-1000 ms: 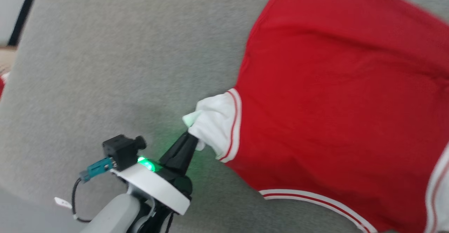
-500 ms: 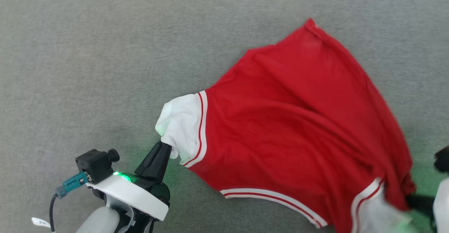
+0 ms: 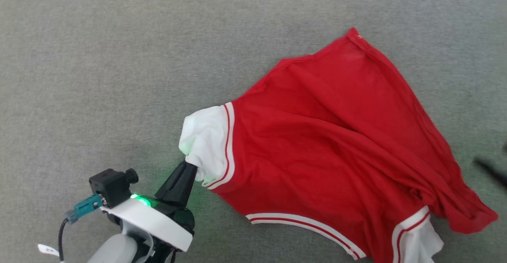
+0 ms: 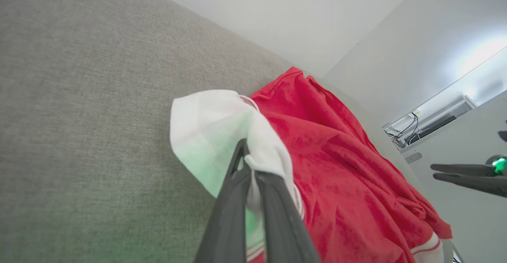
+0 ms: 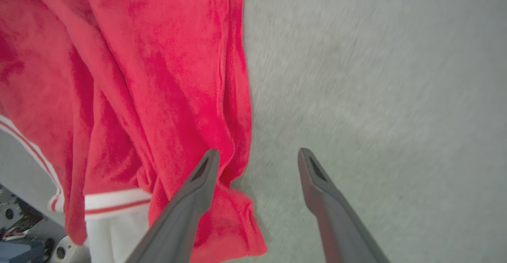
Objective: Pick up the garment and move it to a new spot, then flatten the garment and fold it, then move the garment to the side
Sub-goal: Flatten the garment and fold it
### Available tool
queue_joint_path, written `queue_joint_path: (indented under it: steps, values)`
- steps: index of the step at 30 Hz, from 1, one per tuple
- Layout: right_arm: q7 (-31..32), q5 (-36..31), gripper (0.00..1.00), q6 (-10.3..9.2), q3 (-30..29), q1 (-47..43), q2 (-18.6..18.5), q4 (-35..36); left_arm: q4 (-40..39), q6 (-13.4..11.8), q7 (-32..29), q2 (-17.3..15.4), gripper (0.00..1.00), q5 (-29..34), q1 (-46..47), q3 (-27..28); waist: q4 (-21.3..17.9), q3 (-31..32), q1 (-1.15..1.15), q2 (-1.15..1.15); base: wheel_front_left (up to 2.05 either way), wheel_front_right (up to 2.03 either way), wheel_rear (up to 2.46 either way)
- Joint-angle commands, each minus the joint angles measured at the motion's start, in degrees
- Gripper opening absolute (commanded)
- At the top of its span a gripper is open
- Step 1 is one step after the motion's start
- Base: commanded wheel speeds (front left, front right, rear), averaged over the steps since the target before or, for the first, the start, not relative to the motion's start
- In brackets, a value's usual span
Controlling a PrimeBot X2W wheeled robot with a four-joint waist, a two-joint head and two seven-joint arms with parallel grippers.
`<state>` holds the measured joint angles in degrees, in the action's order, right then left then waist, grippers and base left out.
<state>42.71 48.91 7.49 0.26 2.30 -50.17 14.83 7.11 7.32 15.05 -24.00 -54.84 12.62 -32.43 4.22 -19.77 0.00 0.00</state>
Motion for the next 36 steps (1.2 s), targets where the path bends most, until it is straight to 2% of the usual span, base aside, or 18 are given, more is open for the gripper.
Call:
queue_joint_path:
  steps: [1, 4, 6, 12, 16, 19, 25, 26, 27, 28, 32, 36]
  values:
    - [-0.3, 0.6, 1.00, -0.01, -0.8, 3.1, -0.1, 0.6, -0.3, 0.3, 0.0, 0.3, 0.00, -0.7, 0.7, -0.2, 0.6, -0.4, 0.00, 0.00, 0.00, 0.00, 0.00]
    - [-1.2, -0.5, 1.00, -0.01, -0.7, 8.1, -0.5, -0.5, -0.6, 0.3, 0.0, 1.0, 0.00, -0.4, 1.3, -0.8, 1.5, -0.8, 0.00, 0.00, 0.00, 0.00, 0.00]
    - [-2.5, -2.4, 1.00, -0.01, 1.3, 14.3, 0.9, -2.6, -0.6, 0.3, 0.0, 1.8, 0.00, 0.0, 2.0, -1.9, 2.9, -1.4, 0.00, 0.00, 0.00, 0.00, 0.00]
    - [-5.5, -7.6, 1.00, -0.01, 13.3, 33.5, 6.1, -14.6, -0.3, 0.3, 0.1, 4.3, 0.00, -0.4, 4.7, -4.3, 7.3, -4.4, 0.00, 0.00, 0.00, 0.00, 0.00]
    - [-4.8, -9.4, 1.00, -0.02, 22.2, 42.3, 6.6, -23.0, 0.0, 0.3, 0.1, 6.5, 0.00, -0.5, 6.4, -5.3, 10.3, -6.6, 0.00, 0.00, 0.00, 0.00, 0.00]
    - [-4.7, -10.3, 1.00, -0.02, 28.5, 46.2, 6.1, -28.5, 0.4, 0.3, 0.1, 7.9, 0.00, -0.3, 7.1, -6.0, 11.9, -7.7, 0.00, 0.00, 0.00, 0.00, 0.00]
    - [-3.5, -7.0, 1.00, -0.01, 40.6, 47.5, 5.3, -35.9, 1.1, 0.3, 0.1, 9.7, 0.00, -0.1, 7.4, -6.2, 13.4, -8.5, 0.00, 0.00, 0.00, 0.00, 0.00]
    - [-2.7, -6.1, 0.40, -0.01, 42.5, 47.5, 5.0, -36.7, 1.2, 0.3, 0.1, 9.7, 0.00, -0.1, 7.4, -6.1, 13.4, -8.5, 0.00, 0.00, 0.00, 0.00, 0.00]
    - [-2.3, -5.1, 0.12, 0.00, 44.0, 47.6, 4.7, -37.2, 1.3, 0.3, 0.1, 9.7, 0.00, -0.2, 7.4, -6.0, 13.3, -8.4, 0.00, 0.00, 0.00, 0.00, 0.00]
    - [-2.5, -4.2, 0.00, -0.01, 44.8, 47.9, 4.5, -37.8, 1.4, 0.3, 0.1, 9.6, 0.00, -0.4, 7.5, -6.0, 13.2, -8.3, 0.00, 0.00, 0.00, 0.00, 0.00]
    - [-6.1, -2.1, 0.00, -0.16, 45.7, 51.2, 3.8, -39.9, 2.9, 0.3, 0.1, 8.2, 0.00, -1.1, 9.0, -7.3, 12.3, -7.3, 0.00, 0.00, 0.00, 0.00, 0.00]
    - [-15.4, -2.5, 0.00, -0.13, 42.8, 56.1, 4.8, -43.0, 7.9, 0.3, -0.1, 5.2, 0.00, -2.0, 14.3, -9.4, 11.2, -5.6, 0.00, 0.00, 0.00, 0.00, 0.00]
